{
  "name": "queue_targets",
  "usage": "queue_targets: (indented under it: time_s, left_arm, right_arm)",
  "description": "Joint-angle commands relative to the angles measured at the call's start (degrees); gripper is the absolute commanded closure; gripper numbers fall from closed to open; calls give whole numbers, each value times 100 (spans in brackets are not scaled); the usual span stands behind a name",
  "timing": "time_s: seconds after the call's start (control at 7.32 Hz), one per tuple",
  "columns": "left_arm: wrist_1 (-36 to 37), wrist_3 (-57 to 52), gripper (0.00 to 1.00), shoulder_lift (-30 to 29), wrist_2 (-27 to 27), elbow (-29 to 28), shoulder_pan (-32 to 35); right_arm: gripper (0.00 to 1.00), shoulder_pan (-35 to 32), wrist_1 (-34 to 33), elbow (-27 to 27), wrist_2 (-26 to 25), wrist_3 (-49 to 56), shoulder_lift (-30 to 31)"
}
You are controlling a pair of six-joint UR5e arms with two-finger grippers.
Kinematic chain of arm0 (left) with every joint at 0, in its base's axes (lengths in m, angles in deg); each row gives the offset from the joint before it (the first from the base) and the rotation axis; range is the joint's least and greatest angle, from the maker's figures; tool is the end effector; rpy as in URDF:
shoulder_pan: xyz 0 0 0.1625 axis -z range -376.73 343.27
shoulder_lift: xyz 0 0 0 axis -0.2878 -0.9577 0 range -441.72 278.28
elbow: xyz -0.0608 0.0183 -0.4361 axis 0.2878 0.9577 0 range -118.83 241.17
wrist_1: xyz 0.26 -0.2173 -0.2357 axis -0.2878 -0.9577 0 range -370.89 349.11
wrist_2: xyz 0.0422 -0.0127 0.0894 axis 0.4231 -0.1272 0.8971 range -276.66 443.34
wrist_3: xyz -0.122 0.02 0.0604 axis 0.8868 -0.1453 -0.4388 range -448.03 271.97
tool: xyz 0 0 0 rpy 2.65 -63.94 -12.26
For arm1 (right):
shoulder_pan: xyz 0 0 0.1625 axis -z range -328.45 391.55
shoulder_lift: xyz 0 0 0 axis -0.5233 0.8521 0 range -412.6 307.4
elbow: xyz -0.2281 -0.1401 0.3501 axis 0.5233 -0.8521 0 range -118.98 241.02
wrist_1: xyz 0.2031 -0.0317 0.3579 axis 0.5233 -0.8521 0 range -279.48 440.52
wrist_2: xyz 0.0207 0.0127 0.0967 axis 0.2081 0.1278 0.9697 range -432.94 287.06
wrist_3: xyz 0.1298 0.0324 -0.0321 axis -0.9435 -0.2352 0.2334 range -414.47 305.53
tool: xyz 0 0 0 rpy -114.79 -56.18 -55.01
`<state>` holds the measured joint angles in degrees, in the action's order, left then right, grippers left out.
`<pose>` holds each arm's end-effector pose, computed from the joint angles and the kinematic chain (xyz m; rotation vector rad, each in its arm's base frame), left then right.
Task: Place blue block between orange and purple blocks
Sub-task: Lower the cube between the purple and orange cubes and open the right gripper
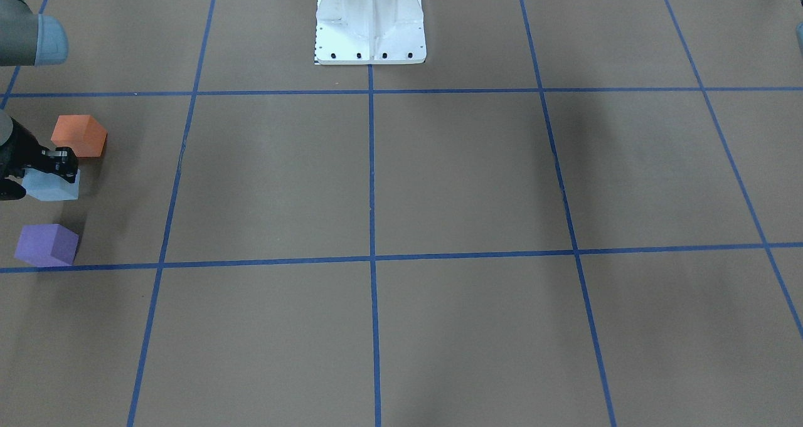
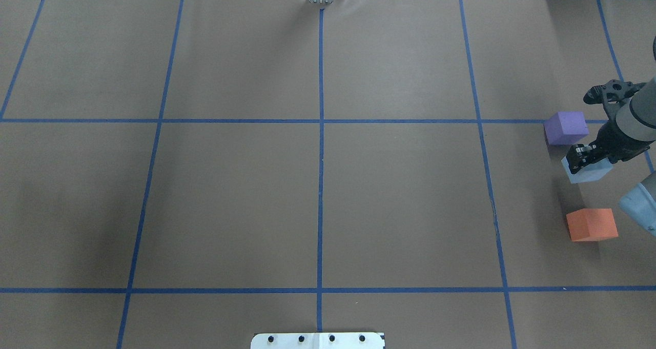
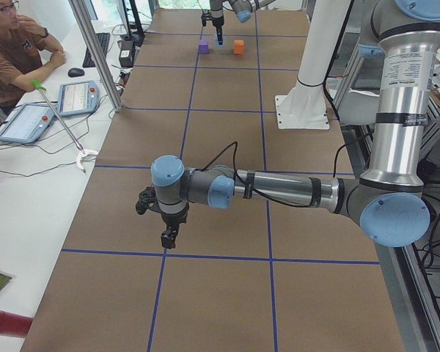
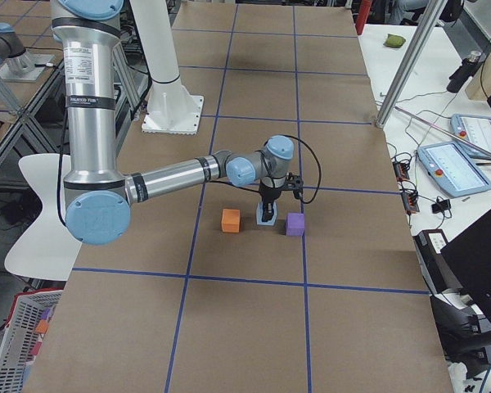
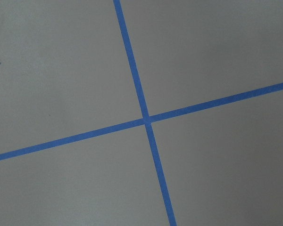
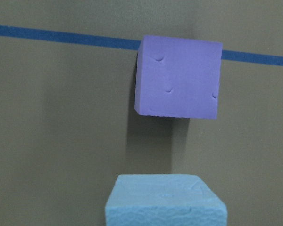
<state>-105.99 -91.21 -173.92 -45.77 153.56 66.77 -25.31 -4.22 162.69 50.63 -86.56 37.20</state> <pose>0.0130 -0.5245 0.6600 0.1429 0.6867 0.2199 -0.2324 -0.4607 0.6029 -0.0687 -0.6465 -0.1051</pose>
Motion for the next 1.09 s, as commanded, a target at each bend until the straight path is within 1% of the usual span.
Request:
queue_targets:
  time_s: [0.0,0.27,0.41,0.55,0.68,0.82,0.96]
  left_arm:
    - [0,-15,0,0,0,-1,0]
    - [0,-15,0,0,0,-1,0]
    - [0,-15,0,0,9,-1,0]
    - [0,-15,0,0,9,-1,0]
    - [0,-15,0,0,9,-10,0]
    - [0,-15,0,0,9,-10,0]
    - [0,-15,0,18,9,-10,0]
  right_arm:
    - [100,52,1,-234,0,2,-59]
    - [100,96,1,-297,18,-7,-95]
    - [100,96,-8,-306,148,-7,-138]
    - [97,96,-8,-358,332,-7,-156]
    - [94,96,-8,-367,360,-7,-165]
    - [94,105,1,-411,352,-7,-156]
    - [87,105,1,-463,352,2,-165]
